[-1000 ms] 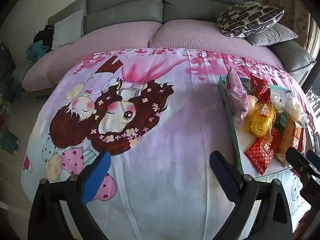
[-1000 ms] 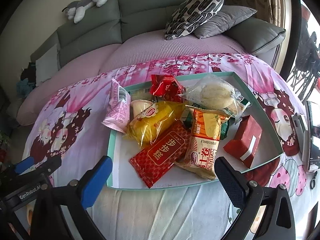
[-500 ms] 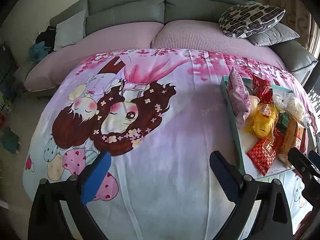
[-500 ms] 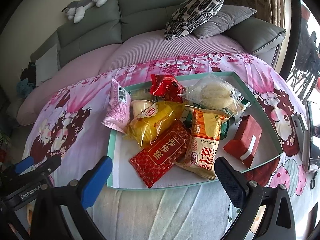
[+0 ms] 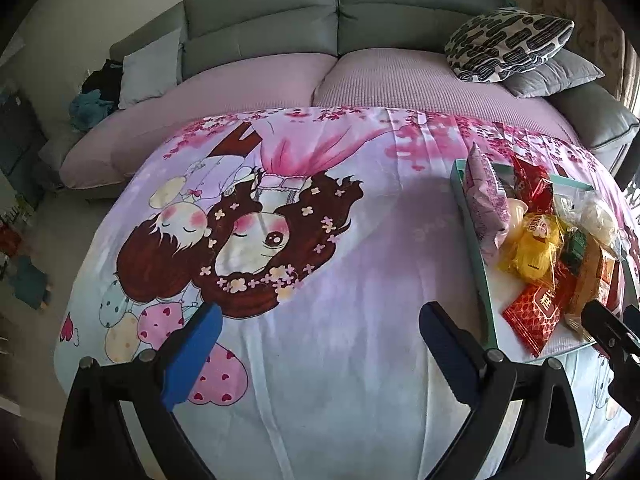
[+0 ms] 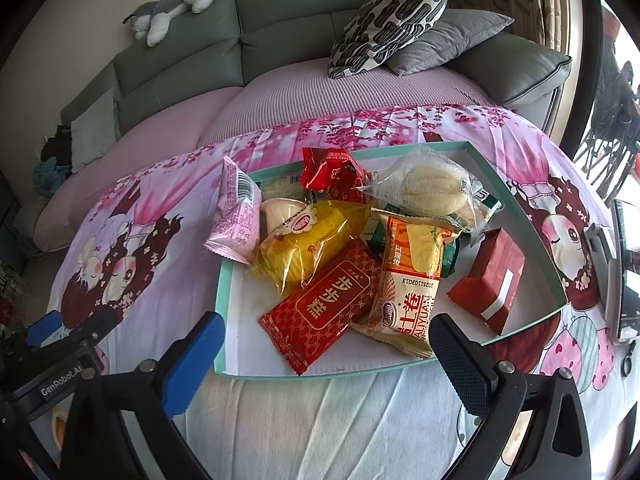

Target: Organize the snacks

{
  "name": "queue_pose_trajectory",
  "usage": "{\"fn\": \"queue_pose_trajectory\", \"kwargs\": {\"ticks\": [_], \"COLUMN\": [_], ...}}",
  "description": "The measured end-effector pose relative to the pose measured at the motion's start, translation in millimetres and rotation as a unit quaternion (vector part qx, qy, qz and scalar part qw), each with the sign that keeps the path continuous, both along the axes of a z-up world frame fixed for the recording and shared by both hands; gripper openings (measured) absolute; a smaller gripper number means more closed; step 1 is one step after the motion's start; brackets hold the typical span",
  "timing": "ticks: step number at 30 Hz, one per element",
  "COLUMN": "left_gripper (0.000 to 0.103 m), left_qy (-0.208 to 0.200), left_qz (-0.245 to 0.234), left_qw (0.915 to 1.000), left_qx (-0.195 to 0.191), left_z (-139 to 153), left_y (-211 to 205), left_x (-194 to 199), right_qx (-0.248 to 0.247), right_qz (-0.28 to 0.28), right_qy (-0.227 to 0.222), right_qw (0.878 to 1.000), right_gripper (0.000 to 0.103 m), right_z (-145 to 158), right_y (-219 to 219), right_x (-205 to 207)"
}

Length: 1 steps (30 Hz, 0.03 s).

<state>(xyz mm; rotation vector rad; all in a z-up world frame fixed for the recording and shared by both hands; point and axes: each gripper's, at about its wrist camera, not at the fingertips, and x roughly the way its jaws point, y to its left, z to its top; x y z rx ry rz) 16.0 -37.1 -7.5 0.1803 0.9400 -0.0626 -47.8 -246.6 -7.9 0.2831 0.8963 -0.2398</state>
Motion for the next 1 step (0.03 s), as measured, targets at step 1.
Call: {"fn": "queue_pose_trajectory", "kwargs": {"ticks": [1], "left_gripper": [0.099], "left_qy": [0.001], "left_qz": [-0.004], "left_qw": [1.0], "left_qx": [0.0], "left_z": [-0.2], "left_y": [-1.6], "left_x": [0.0], "right_qx": [0.0], "right_qz": [0.0], "right_qy": [0.0], "right_qw": [1.0], "right_gripper": [0.103], "right_z": [0.1], "right_y": [-0.1], "right_x": [0.2]}}
